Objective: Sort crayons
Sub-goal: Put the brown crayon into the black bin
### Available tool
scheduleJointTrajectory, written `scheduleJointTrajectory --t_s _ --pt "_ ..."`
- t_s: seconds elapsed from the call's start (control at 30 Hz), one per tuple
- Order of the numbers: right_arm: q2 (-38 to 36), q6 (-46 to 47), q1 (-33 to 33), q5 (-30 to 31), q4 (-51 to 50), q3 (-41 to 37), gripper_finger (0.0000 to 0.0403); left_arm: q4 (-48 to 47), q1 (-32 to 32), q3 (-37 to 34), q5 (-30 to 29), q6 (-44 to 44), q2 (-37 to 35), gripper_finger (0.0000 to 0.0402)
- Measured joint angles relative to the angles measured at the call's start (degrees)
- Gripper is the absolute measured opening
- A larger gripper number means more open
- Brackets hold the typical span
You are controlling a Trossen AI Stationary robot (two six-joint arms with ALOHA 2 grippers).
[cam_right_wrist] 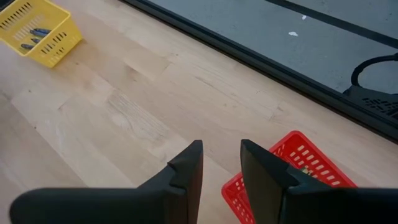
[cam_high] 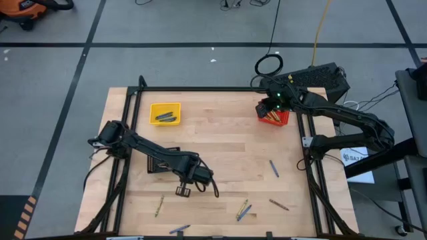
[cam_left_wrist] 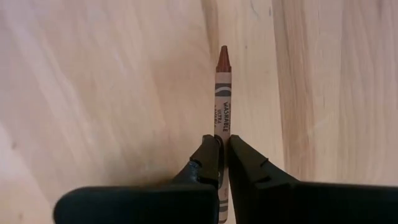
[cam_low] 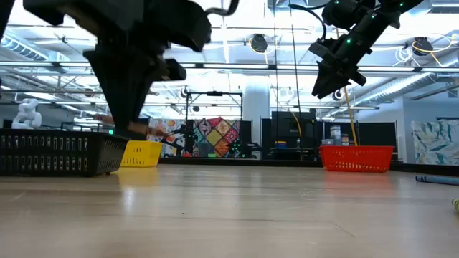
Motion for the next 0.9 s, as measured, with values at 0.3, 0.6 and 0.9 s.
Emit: scheduleJointTrajectory --t_s 0.3,0.6,0.9 --pt "0.0 0.0 0.0 0.0 -1.9 0.0 0.0096 -9.6 -1.1 -0.7 -7.2 -5.5 -7.6 0.0008" --pt "0.0 0.0 0.0 0.0 -5.9 0.0 0.0096 -9.0 -0.3 -13.1 -9.3 -15.3 -21.3 0.0008" --pt "0.0 1.5 0.0 0.0 -6.6 0.0 0.0096 -0.5 1.8 -28.2 -9.5 -17.4 -28.2 0.0008"
